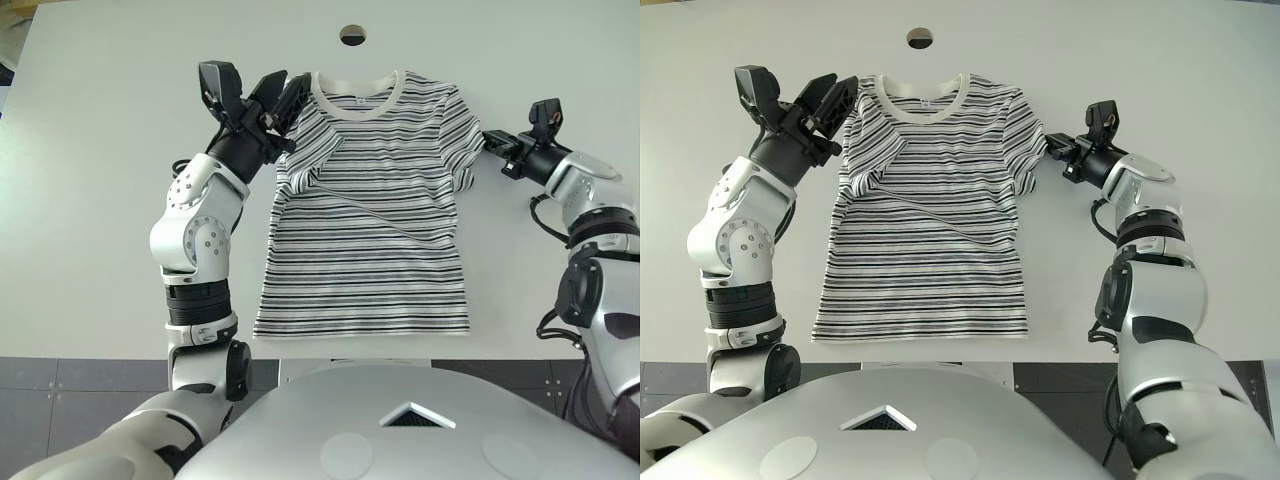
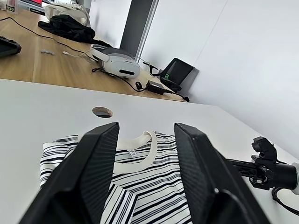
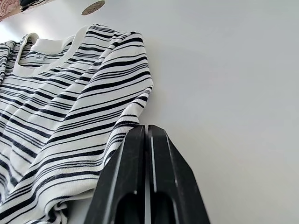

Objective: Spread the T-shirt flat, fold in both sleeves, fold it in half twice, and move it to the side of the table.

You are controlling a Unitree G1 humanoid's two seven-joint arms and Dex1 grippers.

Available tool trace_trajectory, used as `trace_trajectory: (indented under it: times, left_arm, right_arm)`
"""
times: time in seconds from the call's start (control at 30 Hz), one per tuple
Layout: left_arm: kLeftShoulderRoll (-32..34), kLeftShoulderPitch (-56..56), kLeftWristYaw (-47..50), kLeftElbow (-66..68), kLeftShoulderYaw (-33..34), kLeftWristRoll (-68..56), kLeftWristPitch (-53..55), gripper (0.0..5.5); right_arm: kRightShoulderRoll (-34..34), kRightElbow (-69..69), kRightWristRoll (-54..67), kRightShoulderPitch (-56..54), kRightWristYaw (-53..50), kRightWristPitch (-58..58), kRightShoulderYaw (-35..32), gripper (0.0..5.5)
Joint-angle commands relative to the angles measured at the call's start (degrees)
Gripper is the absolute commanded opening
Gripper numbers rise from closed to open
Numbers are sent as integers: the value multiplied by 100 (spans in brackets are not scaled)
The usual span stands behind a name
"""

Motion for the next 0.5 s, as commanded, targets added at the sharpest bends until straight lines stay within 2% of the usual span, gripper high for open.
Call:
trace_trajectory:
  times: [0.03,0.37,0.5]
  left_arm:
    - [36,-65,50,49,23,-55,87,220]
    - [42,-84,50,125,-6,-71,49,220]
    - [39,-50,57,89,-5,-89,63,220]
  right_arm:
    - [51,-192,2,196,49,171,17,12]
    - [-83,-467,81,417,58,292,-56,178]
    - [-140,-707,159,638,159,362,-89,178]
